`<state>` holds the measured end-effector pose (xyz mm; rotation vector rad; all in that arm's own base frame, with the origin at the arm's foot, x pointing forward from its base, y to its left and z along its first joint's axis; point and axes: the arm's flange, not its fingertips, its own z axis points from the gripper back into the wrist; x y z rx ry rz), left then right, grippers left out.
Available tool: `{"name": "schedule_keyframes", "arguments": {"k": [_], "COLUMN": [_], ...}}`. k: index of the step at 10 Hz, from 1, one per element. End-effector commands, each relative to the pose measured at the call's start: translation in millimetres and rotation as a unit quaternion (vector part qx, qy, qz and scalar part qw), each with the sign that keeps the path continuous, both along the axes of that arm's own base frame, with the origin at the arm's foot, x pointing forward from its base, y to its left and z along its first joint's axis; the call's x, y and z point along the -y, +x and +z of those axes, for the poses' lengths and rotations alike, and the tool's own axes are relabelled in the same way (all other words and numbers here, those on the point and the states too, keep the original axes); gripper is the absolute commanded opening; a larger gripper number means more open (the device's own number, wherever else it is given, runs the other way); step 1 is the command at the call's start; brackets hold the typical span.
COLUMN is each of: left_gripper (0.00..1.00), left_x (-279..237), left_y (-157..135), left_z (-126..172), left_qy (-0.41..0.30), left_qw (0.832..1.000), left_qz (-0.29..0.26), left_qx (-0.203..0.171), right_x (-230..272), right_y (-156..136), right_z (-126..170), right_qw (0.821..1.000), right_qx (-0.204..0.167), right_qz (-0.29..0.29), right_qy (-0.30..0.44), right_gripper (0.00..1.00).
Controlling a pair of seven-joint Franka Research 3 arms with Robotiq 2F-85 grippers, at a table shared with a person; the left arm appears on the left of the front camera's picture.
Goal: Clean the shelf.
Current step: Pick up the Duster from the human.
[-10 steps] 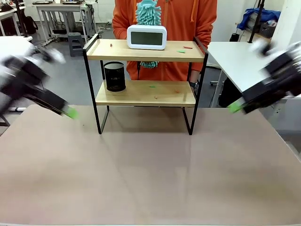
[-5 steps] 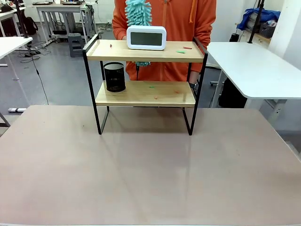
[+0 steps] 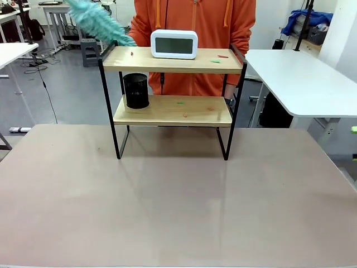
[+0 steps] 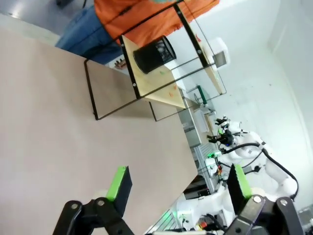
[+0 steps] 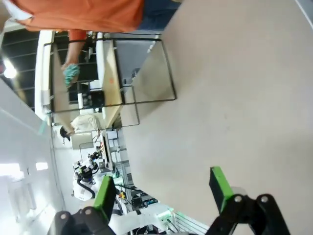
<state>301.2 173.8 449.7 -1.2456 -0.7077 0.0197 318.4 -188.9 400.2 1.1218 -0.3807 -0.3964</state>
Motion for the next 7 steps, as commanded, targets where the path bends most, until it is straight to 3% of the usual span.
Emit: {"name": "schedule_keyframes", "arguments": {"k": [1, 6, 7], "left_gripper": [1.0, 1.0, 1.0], "left_x": [-1.3, -1.3, -3.1], "left_y": [-6.2, -6.2, -8.4], "left_z": [6.0, 6.0, 7.1], "left_qy": [0.004, 0.004, 0.008], "left_qw": [1.0, 1.0, 1.0], "left_qz": [0.002, 0.002, 0.003], "left_qx": [0.018, 0.018, 0.001], "right_x": [1.9, 1.9, 1.9], "right_y": [-12.0, -12.0, -12.0], "right_z": [17.8, 17.8, 17.8], "right_qw": [1.0, 1.0, 1.0], "right_qx": [0.022, 0.022, 0.022], "right_qz": [0.005, 0.005, 0.005], "right_qy": [0.011, 0.011, 0.011], "right_gripper": [1.0, 1.0, 1.0]}}
